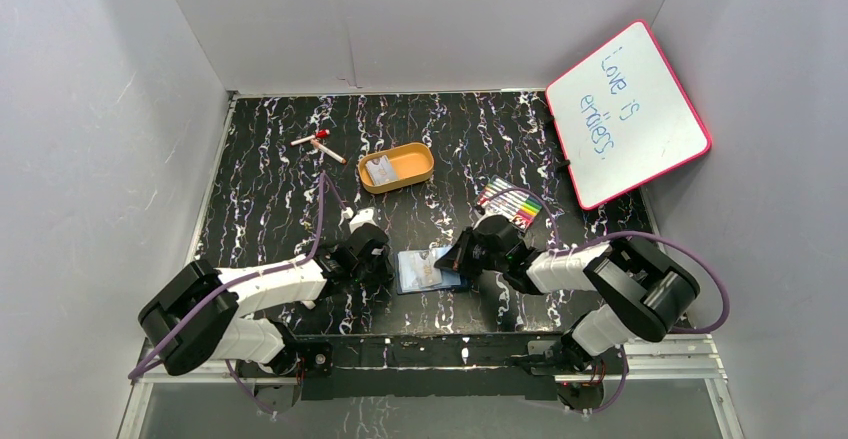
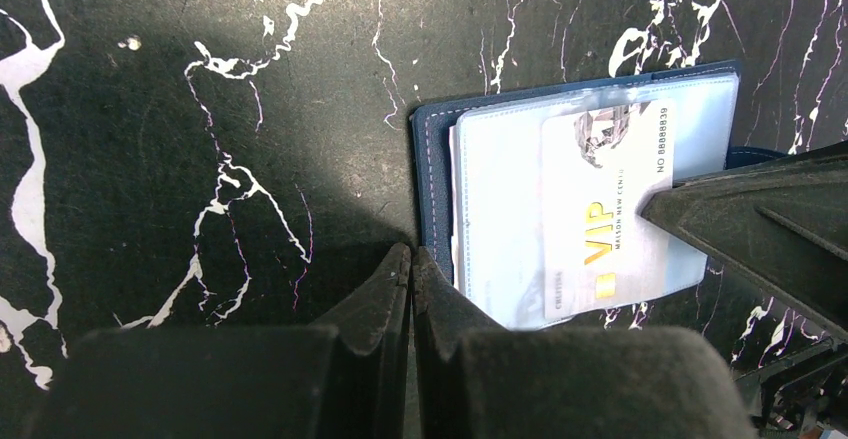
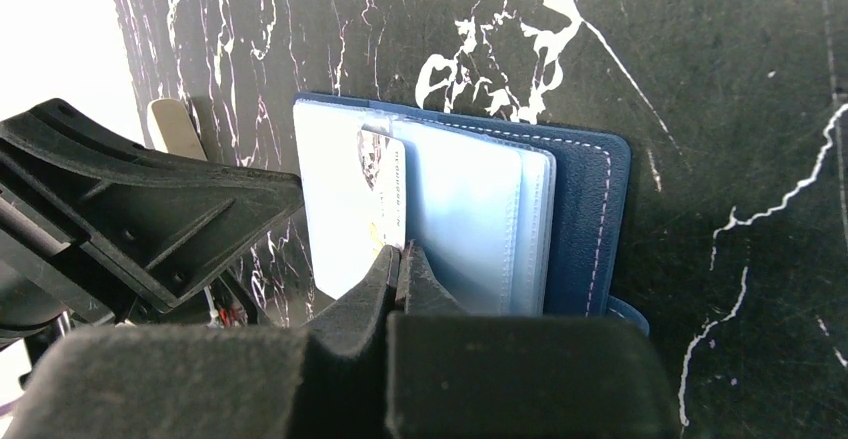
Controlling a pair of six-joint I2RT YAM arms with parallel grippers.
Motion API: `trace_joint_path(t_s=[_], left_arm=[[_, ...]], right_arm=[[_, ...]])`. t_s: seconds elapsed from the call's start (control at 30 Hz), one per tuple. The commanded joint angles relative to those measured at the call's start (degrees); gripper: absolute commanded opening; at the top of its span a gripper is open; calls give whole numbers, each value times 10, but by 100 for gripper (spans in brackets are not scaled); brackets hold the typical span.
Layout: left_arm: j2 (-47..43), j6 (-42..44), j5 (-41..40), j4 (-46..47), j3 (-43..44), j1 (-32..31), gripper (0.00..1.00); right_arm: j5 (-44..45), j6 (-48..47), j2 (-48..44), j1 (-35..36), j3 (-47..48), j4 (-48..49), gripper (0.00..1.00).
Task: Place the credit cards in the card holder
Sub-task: Insert the credit card into the card holder.
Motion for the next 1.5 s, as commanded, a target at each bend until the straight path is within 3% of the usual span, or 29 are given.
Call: trace_joint_path(t_s=[0.0, 0.53, 0.73, 0.9, 1.47], left_arm=[[16, -4, 9, -24, -17, -1, 1], [15, -2, 13, -4, -18, -1, 1], [11, -1, 10, -7, -18, -1, 1], [11, -1, 10, -4, -18, -1, 1], [14, 0, 37, 34, -19, -1, 1]], right_arm=[[25, 7, 17, 10, -13, -5, 0], [-2, -5, 49, 44, 33, 6, 0], [4, -11, 27, 44, 33, -11, 27], [0, -17, 17, 45, 36, -20, 40], [-44, -30, 53, 61, 82, -11, 44]])
